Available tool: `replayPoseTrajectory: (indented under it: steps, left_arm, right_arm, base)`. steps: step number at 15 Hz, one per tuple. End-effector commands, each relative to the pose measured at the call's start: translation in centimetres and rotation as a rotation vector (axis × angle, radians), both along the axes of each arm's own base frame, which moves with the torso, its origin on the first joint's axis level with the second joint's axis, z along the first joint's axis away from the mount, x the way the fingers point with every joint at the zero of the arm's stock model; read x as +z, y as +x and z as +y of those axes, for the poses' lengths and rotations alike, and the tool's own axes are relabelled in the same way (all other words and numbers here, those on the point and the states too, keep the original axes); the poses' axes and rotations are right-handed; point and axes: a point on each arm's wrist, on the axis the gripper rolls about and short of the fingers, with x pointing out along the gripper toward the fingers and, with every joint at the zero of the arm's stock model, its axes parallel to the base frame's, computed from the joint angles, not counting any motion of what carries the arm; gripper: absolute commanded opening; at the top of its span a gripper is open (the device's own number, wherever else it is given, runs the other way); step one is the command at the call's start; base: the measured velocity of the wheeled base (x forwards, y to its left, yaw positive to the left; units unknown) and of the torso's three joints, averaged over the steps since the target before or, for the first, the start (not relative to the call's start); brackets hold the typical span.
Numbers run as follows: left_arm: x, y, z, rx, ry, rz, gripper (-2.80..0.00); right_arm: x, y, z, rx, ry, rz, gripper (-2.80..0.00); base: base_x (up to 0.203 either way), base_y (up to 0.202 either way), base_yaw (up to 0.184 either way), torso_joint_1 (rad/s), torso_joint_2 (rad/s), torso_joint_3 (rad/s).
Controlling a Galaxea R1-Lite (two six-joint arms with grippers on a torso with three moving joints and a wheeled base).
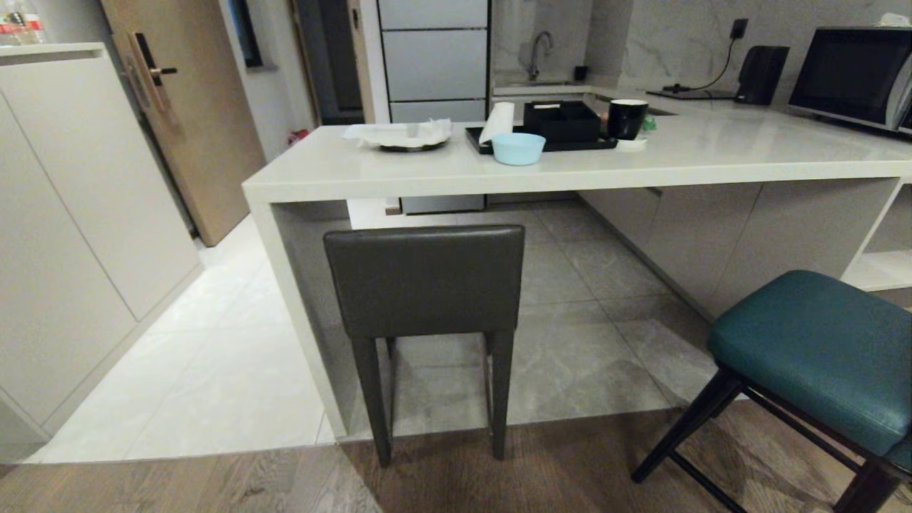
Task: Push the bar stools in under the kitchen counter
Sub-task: Push the blue chair back under the dining table
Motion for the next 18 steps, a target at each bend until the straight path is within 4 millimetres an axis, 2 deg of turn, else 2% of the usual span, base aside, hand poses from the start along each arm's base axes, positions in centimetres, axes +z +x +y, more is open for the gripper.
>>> replayPoseTrajectory:
  steps: [1,18]
  left_arm:
    - [-0.51,0.14,0.00,0.000,0.000,0.019,-2.80]
    - [-0.50,0.14,0.00,0.002,0.000,0.018,-2.80]
  right_arm:
    - [0.00,0.02,0.00,-0.002,0.003,0.003,-2.80]
    - [0.01,0.01,0.00,-0.002,0.008,0.000,-2.80]
  base:
    - [0.000,-0.197,-0.002,0.007,0.00,-0.002]
    - [0.000,-0.196,0.001,0.003,0.00,0.003]
